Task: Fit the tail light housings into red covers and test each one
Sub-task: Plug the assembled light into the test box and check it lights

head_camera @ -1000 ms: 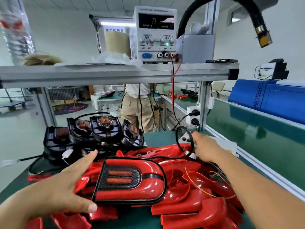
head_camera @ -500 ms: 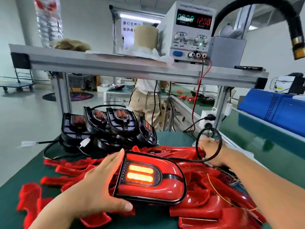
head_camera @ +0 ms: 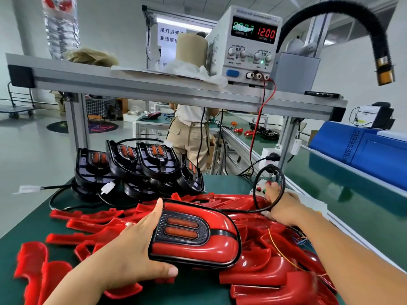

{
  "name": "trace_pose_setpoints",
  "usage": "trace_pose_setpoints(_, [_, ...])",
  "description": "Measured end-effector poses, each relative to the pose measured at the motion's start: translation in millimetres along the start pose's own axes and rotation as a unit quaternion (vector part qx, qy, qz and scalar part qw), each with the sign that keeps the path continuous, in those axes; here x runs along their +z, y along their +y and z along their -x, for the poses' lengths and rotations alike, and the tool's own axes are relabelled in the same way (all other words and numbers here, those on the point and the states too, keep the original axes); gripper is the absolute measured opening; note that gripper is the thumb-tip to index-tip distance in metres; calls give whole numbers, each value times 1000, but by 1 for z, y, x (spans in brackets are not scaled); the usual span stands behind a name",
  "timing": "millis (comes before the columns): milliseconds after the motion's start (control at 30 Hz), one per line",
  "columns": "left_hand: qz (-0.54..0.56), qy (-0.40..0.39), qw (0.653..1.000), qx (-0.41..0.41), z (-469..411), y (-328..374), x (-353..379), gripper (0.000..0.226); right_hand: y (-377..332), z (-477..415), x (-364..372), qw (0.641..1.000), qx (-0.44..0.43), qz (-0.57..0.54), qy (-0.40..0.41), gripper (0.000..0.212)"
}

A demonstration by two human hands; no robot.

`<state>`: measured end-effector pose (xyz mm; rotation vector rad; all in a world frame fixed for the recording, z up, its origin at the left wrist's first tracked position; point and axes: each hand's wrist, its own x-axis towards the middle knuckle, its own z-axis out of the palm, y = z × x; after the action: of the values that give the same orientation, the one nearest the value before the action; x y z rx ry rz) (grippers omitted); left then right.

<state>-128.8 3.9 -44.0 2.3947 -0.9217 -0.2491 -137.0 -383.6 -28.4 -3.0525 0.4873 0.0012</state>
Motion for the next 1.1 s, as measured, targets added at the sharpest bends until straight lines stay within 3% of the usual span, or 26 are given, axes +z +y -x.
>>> trace_pose_setpoints(200, [37, 6, 999, -8, -4, -7, 3, 139, 19, 15, 4, 999, 37, 15, -22, 91])
trace_pose_setpoints(567, [28, 31, 999, -12, -5, -1, 14, 132, 2, 12, -4, 990, 16, 133, -33, 56])
trace_pose_setpoints(1100, [-18, 26, 999, -37, -6, 4, 15, 128, 11, 14, 6, 994, 28, 97, -34, 79])
